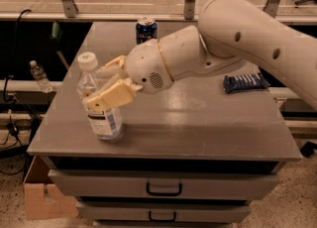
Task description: Move blue plastic bottle near pepsi can
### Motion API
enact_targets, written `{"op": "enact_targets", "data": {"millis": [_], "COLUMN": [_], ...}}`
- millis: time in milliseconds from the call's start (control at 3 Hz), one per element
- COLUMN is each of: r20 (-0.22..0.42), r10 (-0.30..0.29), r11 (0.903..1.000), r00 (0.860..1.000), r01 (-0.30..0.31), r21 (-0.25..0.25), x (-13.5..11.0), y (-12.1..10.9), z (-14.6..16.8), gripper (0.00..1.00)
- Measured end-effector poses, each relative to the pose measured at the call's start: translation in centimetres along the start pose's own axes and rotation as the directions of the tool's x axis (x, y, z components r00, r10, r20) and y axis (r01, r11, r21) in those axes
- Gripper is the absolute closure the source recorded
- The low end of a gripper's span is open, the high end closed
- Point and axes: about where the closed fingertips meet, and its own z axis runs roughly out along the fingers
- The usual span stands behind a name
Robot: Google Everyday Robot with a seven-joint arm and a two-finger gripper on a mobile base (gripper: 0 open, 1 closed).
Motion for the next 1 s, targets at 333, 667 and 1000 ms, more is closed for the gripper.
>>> {"op": "enact_targets", "data": {"millis": [333, 667, 1000], "r20": [0.018, -0.01, -0.018], "r10": [-0.009, -0.038, -0.045], "r11": [0.9935, 0.9722, 0.9695], "r00": [1.0, 0.999, 0.999], "r01": [0.006, 0.04, 0.048], "r21": [0.114, 0.231, 0.24], "x": [-0.7, -2.5, -2.6], "y": [-2.1, -4.4, -4.9], "z": [-4.2, -10.2, -10.3], "gripper": [1.0, 1.0, 1.0]}}
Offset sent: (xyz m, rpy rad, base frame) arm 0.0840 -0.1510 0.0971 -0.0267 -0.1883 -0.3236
